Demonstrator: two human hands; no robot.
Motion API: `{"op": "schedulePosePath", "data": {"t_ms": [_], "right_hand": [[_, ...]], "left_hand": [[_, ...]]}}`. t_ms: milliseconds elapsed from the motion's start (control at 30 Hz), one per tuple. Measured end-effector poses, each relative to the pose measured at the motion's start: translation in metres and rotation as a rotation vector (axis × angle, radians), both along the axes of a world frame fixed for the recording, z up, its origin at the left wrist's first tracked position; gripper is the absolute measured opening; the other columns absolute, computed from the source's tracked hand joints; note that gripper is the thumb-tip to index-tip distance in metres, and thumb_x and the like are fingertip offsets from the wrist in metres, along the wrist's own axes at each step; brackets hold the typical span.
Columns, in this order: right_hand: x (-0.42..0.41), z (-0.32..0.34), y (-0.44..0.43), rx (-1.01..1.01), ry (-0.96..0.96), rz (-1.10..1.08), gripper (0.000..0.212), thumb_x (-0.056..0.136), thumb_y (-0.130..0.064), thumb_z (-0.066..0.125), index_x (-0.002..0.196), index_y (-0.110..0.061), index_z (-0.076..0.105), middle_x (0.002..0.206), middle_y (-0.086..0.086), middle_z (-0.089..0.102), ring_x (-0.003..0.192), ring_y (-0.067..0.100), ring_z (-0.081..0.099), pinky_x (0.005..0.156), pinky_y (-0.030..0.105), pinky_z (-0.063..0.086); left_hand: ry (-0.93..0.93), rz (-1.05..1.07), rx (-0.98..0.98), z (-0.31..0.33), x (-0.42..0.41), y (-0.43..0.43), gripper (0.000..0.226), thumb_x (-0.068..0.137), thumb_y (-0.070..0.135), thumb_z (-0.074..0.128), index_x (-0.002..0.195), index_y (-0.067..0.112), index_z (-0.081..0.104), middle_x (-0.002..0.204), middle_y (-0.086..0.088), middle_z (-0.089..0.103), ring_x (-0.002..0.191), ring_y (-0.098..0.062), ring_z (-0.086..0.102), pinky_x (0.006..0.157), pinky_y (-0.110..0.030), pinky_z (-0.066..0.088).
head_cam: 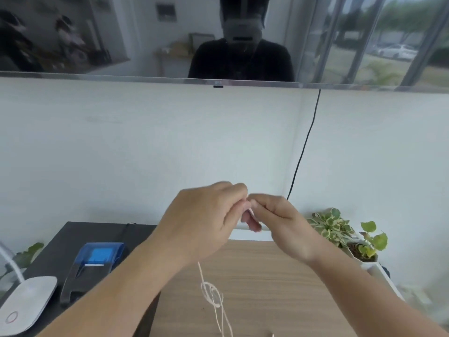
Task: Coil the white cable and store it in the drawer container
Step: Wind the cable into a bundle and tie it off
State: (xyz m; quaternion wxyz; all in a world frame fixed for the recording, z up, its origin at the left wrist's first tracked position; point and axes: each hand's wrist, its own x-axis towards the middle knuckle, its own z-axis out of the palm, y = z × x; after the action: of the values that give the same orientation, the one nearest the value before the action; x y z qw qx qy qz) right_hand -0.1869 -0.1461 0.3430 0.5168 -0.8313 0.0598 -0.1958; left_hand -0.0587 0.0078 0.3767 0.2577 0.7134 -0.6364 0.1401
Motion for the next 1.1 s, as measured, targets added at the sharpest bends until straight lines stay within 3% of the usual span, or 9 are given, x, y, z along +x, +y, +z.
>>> {"op": "schedulePosePath", "data": {"t_ms": [133, 267, 400, 500, 567, 633, 767, 900, 1100], "right_hand": [[-0.023, 0.003, 0.029, 0.424, -0.063, 0.205, 0.039, 0.101, -0.035, 0.040, 0.080, -0.009, 0.061, 0.068, 0.005, 0.043, 0.067, 0.025, 0.034, 0.064, 0.047, 0.024], [-0.019, 0.040, 0.044, 0.669, -0.322, 0.352, 0.030, 0.101, -0.019, 0.044, 0.088, -0.001, 0.063, 0.068, 0.008, 0.046, 0.063, 0.021, 0.045, 0.066, 0.024, 0.043], [-0.002, 0.065, 0.019, 0.306, -0.480, 0.008, 0.025, 0.102, -0.017, 0.051, 0.093, -0.005, 0.071, 0.072, -0.002, 0.063, 0.076, 0.015, 0.062, 0.075, 0.020, 0.048], [0.009, 0.061, 0.002, -0.057, -0.349, -0.153, 0.026, 0.103, -0.004, 0.051, 0.081, 0.002, 0.062, 0.076, -0.012, 0.067, 0.103, 0.010, 0.068, 0.079, 0.016, 0.049], [0.007, 0.053, 0.001, -0.152, -0.213, -0.127, 0.029, 0.105, -0.010, 0.049, 0.081, 0.000, 0.060, 0.074, -0.008, 0.063, 0.092, 0.010, 0.068, 0.076, 0.016, 0.047], [-0.003, 0.042, 0.008, -0.140, -0.114, -0.007, 0.039, 0.108, -0.026, 0.041, 0.081, -0.004, 0.059, 0.072, 0.002, 0.056, 0.075, 0.019, 0.056, 0.074, 0.020, 0.044], [-0.030, 0.038, 0.036, 0.144, -0.064, 0.156, 0.052, 0.101, -0.052, 0.041, 0.085, -0.010, 0.068, 0.071, -0.001, 0.055, 0.074, 0.015, 0.048, 0.073, 0.018, 0.038], [-0.039, 0.065, 0.062, 0.565, -0.243, 0.430, 0.037, 0.099, -0.034, 0.057, 0.087, 0.000, 0.065, 0.068, 0.008, 0.047, 0.065, 0.022, 0.047, 0.069, 0.025, 0.042], [-0.025, 0.097, 0.063, 0.479, -0.406, 0.247, 0.031, 0.097, -0.026, 0.046, 0.091, -0.007, 0.071, 0.071, 0.004, 0.054, 0.067, 0.022, 0.054, 0.071, 0.025, 0.045]], "left_hand": [[0.229, -0.090, 0.019, -0.002, 0.022, -0.003, 0.035, 0.103, 0.053, 0.035, 0.081, 0.028, 0.045, 0.071, 0.007, 0.047, 0.064, -0.014, 0.048, 0.058, -0.025, 0.038], [0.552, -0.191, 0.045, -0.028, 0.002, -0.005, 0.042, 0.109, 0.047, 0.030, 0.081, 0.024, 0.052, 0.068, 0.000, 0.055, 0.064, -0.019, 0.054, 0.065, -0.038, 0.048], [0.487, -0.149, 0.143, -0.045, -0.037, 0.006, 0.039, 0.108, 0.047, 0.030, 0.076, 0.024, 0.037, 0.058, 0.003, 0.039, 0.052, -0.015, 0.038, 0.054, -0.040, 0.049], [0.294, -0.116, 0.070, -0.026, -0.047, 0.014, 0.038, 0.106, 0.047, 0.029, 0.074, 0.026, 0.028, 0.058, 0.001, 0.036, 0.055, -0.021, 0.041, 0.051, -0.035, 0.038], [0.173, -0.087, -0.018, 0.002, -0.040, 0.018, 0.034, 0.105, 0.043, 0.033, 0.073, 0.033, 0.025, 0.056, 0.008, 0.036, 0.053, -0.014, 0.042, 0.049, -0.023, 0.028], [0.102, -0.068, -0.102, 0.025, -0.026, 0.020, 0.029, 0.104, 0.039, 0.040, 0.076, 0.037, 0.030, 0.059, 0.020, 0.043, 0.056, -0.002, 0.048, 0.052, -0.015, 0.033], [0.116, -0.080, -0.126, 0.041, 0.004, 0.022, 0.031, 0.105, 0.046, 0.039, 0.078, 0.030, 0.037, 0.068, 0.011, 0.044, 0.063, -0.018, 0.046, 0.055, -0.027, 0.039], [0.281, -0.131, 0.063, 0.018, 0.003, 0.023, 0.042, 0.106, 0.055, 0.021, 0.088, 0.024, 0.044, 0.069, 0.002, 0.053, 0.061, -0.017, 0.051, 0.061, -0.037, 0.048], [0.535, -0.137, 0.375, -0.015, -0.026, 0.025, 0.029, 0.108, 0.046, 0.030, 0.084, 0.033, 0.040, 0.074, -0.008, 0.055, 0.069, -0.021, 0.059, 0.069, -0.044, 0.049]]}}
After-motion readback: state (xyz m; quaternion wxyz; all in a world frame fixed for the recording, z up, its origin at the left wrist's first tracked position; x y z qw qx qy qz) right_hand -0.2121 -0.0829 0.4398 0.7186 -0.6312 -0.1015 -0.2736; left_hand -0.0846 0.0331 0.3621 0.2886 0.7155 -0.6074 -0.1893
